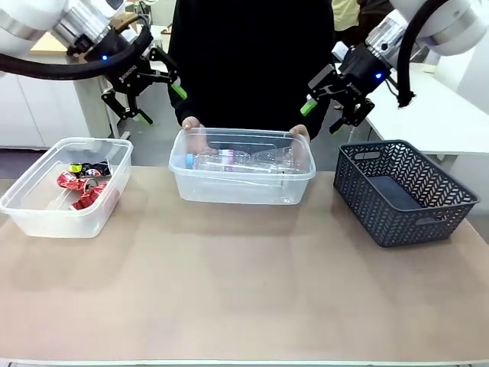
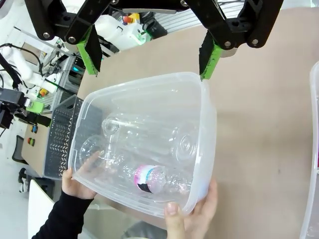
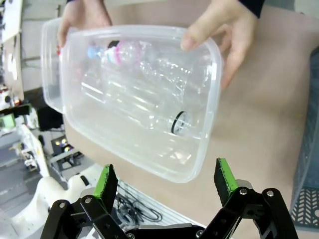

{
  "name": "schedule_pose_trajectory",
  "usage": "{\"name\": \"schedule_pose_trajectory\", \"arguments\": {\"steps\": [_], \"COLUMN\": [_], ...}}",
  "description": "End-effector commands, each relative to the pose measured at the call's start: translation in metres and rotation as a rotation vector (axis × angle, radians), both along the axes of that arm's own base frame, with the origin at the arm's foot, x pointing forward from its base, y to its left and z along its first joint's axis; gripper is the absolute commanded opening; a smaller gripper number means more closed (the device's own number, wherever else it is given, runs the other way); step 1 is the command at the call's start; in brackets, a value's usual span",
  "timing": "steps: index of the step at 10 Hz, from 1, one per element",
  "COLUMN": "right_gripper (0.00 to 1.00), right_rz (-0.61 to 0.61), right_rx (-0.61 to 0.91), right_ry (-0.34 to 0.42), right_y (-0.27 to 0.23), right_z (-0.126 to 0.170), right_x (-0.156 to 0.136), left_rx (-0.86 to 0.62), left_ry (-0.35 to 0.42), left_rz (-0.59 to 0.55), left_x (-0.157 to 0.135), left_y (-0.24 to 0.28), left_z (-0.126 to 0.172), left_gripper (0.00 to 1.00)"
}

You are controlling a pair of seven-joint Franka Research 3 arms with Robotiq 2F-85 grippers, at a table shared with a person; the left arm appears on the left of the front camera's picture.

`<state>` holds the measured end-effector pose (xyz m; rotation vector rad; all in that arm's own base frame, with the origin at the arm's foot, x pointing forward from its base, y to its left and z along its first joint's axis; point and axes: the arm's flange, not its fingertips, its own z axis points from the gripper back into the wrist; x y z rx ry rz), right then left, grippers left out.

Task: Sort the waste into each basket.
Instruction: Release the Organizing box you were holding.

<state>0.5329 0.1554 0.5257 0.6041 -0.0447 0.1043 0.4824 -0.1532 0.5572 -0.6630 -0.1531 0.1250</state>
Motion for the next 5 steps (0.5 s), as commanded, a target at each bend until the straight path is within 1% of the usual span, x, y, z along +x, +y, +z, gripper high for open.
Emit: {"name": "schedule_pose_trajectory", "arguments": {"steps": [1, 2, 3, 4, 5], "right_gripper": [1.00, 1.00, 1.00, 1.00, 1.00], "right_rz": [-0.023, -0.023, 0.000, 0.032, 0.038], "right_rx": [-0.032, -0.032, 0.000, 0.264, 0.378], "right_ry": [0.001, 0.001, 0.000, -0.004, -0.051], "right_y": [0.001, 0.001, 0.000, -0.035, -0.066], "right_z": [0.003, 0.003, 0.000, 0.029, 0.044], "right_x": [0.001, 0.001, 0.000, -0.037, -0.077], "left_rx": [0.021, 0.021, 0.000, -0.076, -0.189], "left_ry": [0.002, 0.002, 0.000, -0.042, -0.083], "left_rz": [0.019, 0.019, 0.000, -0.056, -0.081], "left_x": [-0.001, -0.001, 0.000, -0.020, -0.046], "left_y": [-0.002, -0.002, 0.000, 0.008, 0.023], "left_z": [0.003, 0.003, 0.000, 0.024, 0.044], "left_gripper": [1.00, 1.00, 1.00, 1.00, 1.00]}}
